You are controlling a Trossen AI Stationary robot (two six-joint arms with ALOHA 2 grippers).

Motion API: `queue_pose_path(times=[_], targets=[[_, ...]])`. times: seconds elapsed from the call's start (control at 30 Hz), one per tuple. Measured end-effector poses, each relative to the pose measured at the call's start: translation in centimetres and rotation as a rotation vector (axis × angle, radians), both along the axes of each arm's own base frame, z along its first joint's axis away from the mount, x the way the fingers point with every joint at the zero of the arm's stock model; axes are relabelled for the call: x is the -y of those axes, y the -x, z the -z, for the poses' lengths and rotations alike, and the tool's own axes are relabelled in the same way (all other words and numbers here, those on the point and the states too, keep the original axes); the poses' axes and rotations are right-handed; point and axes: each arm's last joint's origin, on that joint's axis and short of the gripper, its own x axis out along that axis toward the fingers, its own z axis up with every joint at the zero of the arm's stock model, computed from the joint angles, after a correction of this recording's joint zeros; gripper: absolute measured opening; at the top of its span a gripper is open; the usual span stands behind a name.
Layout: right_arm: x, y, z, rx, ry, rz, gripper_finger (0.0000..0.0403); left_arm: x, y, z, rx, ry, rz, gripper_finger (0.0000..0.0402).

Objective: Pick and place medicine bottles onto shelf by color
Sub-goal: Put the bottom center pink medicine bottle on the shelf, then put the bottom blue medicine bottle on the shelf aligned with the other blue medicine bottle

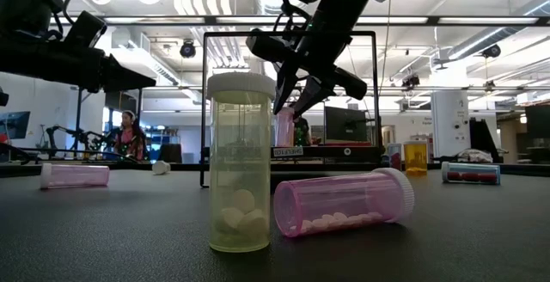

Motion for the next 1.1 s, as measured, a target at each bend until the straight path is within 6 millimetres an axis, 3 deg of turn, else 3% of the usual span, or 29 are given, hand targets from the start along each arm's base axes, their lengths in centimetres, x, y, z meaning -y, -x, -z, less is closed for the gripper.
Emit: queue_pose_path(times=[0.23, 0.63, 0.9, 1.1], targets=[[0.0, 0.0, 0.0, -0.004, 0.005, -0.01, 0.0132, 0.0, 0.0, 0.0, -0.001, 0.0, 0.0, 0.0199], [0.0, 0.1, -0.1, -0.002, -0.001, -0.011, 0.0216, 0.0, 0.0, 0.0, 0.0, 0.0, 0.0, 0.0199], [-0.5, 1.0, -2.0, 0.029, -0.012, -0.009, 0.0255, 0.0, 0.0, 0.0, -0.003, 0.001, 0.0, 0.0199], [-0.8, 2.4, -3.7, 0.016, -0.021, -0.002, 0.0262, 0.0, 0.0, 0.0, -0.003, 0.001, 0.0, 0.0199]])
